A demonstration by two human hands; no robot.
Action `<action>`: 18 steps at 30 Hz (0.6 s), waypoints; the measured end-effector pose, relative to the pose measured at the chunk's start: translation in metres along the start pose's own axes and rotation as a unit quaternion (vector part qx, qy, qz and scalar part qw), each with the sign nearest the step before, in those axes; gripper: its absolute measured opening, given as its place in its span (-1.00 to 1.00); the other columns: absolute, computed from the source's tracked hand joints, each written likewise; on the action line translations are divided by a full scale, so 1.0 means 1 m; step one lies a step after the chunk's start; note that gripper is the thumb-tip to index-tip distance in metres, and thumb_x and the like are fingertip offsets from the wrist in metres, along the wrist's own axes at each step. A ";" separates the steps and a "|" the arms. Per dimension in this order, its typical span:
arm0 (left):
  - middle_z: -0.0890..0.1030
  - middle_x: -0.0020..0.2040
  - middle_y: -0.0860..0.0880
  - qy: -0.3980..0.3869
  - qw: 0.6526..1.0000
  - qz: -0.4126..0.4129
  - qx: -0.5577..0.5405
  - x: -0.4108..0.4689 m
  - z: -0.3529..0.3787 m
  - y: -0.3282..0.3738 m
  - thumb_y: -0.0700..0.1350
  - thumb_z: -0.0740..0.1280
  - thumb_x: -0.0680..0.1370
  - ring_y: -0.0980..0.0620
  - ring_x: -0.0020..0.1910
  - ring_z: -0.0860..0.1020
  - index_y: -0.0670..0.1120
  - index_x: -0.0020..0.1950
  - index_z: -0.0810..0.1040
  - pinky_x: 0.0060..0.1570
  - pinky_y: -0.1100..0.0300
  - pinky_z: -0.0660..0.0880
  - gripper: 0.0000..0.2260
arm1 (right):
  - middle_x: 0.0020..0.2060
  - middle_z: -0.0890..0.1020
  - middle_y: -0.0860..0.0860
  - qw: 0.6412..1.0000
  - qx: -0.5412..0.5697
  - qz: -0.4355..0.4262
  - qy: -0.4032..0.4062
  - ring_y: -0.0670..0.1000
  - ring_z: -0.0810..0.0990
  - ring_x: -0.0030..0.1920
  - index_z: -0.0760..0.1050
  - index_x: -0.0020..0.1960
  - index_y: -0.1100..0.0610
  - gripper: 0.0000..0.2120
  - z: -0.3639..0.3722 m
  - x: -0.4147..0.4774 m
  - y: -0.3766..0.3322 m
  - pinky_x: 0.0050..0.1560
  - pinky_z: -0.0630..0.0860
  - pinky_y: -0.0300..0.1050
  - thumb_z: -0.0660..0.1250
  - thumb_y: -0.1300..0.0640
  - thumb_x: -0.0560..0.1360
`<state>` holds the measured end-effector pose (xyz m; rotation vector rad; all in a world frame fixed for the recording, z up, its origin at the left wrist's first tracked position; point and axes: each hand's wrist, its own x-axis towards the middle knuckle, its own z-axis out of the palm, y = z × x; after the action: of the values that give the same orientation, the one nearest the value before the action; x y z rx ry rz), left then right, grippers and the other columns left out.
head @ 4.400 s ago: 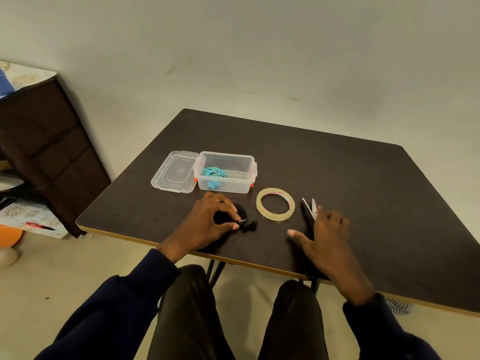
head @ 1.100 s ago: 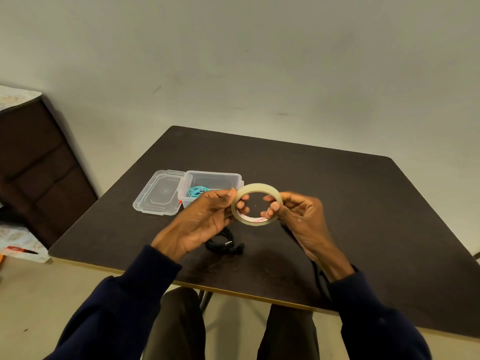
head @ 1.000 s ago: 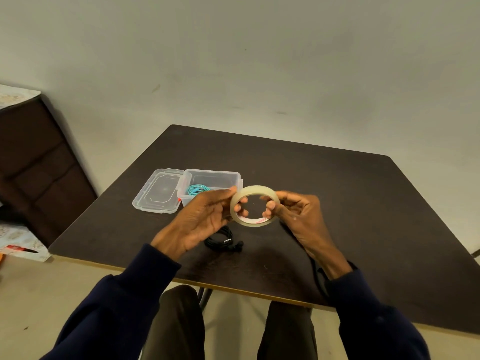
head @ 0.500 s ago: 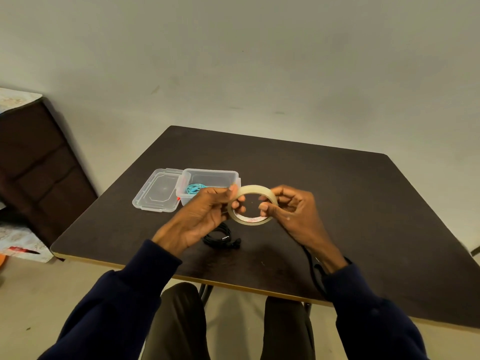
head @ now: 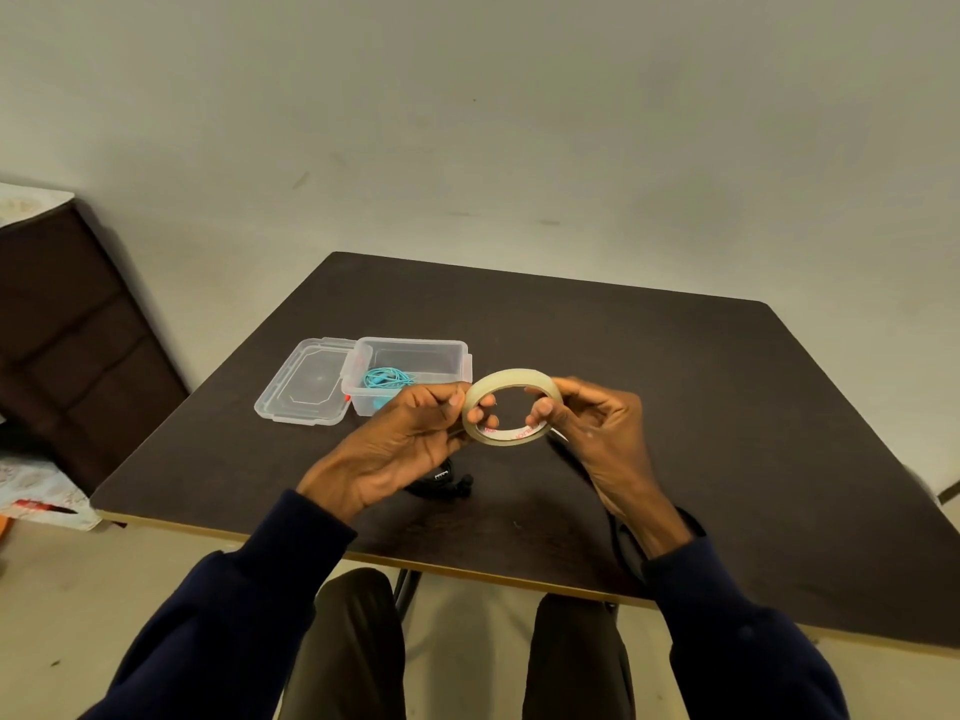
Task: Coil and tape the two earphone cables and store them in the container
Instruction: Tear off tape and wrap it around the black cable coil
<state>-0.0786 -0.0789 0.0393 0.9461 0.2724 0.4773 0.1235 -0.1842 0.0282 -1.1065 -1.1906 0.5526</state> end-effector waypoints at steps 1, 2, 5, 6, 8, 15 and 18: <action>0.66 -0.09 -0.14 -0.003 1.000 0.003 0.006 0.000 0.000 0.000 -0.07 0.64 0.31 -0.13 0.07 0.62 -0.21 0.09 0.68 0.36 -0.07 0.42 -0.58 | -0.18 0.71 0.17 1.000 -0.008 -0.003 -0.002 0.16 0.70 -0.15 0.66 0.11 0.28 -0.81 -0.001 0.000 0.000 0.00 0.66 0.06 0.44 0.29 0.50; 0.67 -0.08 -0.15 -0.006 1.000 0.005 0.018 -0.001 0.000 0.000 -0.07 0.63 0.32 -0.13 0.07 0.62 -0.21 0.09 0.68 0.36 -0.06 0.43 -0.59 | -0.18 0.71 0.16 1.000 -0.016 -0.006 -0.003 0.15 0.70 -0.15 0.65 0.11 0.29 -0.80 -0.002 0.000 -0.001 -0.01 0.66 0.04 0.44 0.29 0.50; 0.68 -0.01 -0.17 -0.017 0.999 0.007 0.031 -0.002 0.004 0.000 -0.07 0.61 0.34 -0.11 0.07 0.65 -0.22 0.11 0.68 0.31 -0.04 0.49 -0.60 | -0.17 0.72 0.15 1.000 -0.020 -0.007 0.003 0.15 0.71 -0.13 0.66 0.11 0.24 -0.81 -0.004 -0.001 -0.001 0.01 0.66 0.03 0.43 0.29 0.51; 0.68 0.02 -0.19 -0.016 0.999 0.007 0.029 -0.002 0.005 0.000 -0.08 0.60 0.34 -0.11 0.06 0.66 -0.22 0.11 0.68 0.27 -0.01 0.53 -0.60 | -0.16 0.72 0.15 1.000 -0.011 -0.003 0.010 0.15 0.71 -0.13 0.66 0.11 0.20 -0.81 -0.004 -0.002 -0.001 0.01 0.67 0.04 0.43 0.27 0.50; 0.68 0.03 -0.21 -0.011 0.999 0.010 0.032 -0.001 0.007 0.000 -0.13 0.57 0.37 -0.09 0.03 0.67 -0.21 0.09 0.70 0.20 0.03 0.57 -0.67 | -0.15 0.73 0.16 1.000 0.015 0.007 0.022 0.16 0.72 -0.12 0.67 0.09 0.13 -0.80 -0.003 -0.003 -0.001 0.01 0.67 0.05 0.44 0.21 0.48; 0.69 0.04 -0.21 0.005 0.999 0.028 0.028 0.002 0.015 -0.003 -0.23 0.39 0.42 -0.04 -0.04 0.68 -0.19 0.06 0.72 0.22 0.01 0.55 -0.75 | -0.12 0.72 0.19 0.994 0.081 0.050 0.045 0.23 0.71 -0.08 0.65 0.16 0.23 -0.58 -0.001 -0.002 0.008 0.09 0.65 0.14 0.50 -0.01 0.41; 0.68 0.05 -0.22 0.011 0.999 0.033 0.039 0.003 0.014 -0.004 -0.27 0.29 0.48 -0.03 -0.05 0.68 -0.22 0.09 0.70 0.21 0.02 0.56 -0.73 | -0.14 0.72 0.18 0.994 0.084 0.054 0.045 0.19 0.71 -0.09 0.64 0.15 0.24 -0.66 -0.001 -0.001 0.009 0.10 0.65 0.14 0.46 0.08 0.44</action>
<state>-0.0687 -0.0890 0.0434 1.0283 0.2829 0.5407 0.1257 -0.1818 0.0194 -1.0450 -0.9926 0.6673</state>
